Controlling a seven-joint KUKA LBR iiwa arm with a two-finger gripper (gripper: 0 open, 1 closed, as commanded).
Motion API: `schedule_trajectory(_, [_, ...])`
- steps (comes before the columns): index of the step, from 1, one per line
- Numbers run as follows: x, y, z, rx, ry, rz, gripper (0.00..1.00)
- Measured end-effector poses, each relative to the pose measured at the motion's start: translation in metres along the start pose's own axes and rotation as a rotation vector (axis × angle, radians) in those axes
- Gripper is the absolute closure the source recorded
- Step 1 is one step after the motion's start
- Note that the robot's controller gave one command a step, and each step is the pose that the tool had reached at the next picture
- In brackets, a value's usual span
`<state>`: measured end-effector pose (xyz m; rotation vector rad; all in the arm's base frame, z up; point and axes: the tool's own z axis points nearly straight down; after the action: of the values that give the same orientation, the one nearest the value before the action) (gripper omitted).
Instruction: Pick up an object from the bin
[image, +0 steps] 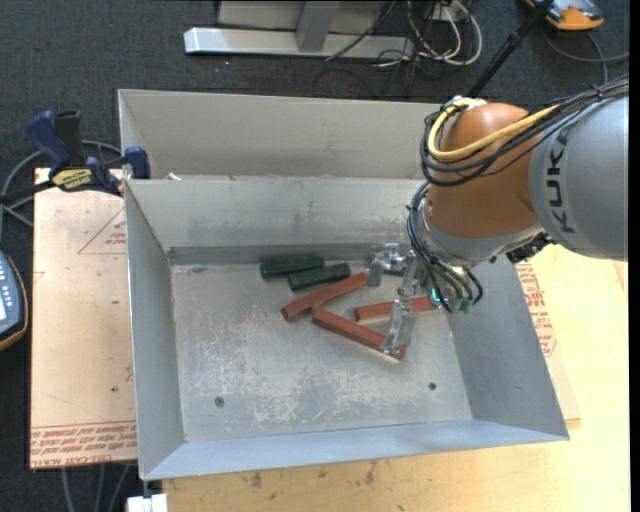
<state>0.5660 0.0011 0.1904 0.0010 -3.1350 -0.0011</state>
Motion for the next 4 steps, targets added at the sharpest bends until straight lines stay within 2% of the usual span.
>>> schedule_trajectory(1, [0.0000,-0.0188,0.1228,-0.002,-0.010,0.108,0.00])
schedule_trajectory(4, [-0.0031,-0.0175,0.1202,-0.001,-0.009,0.104,0.00])
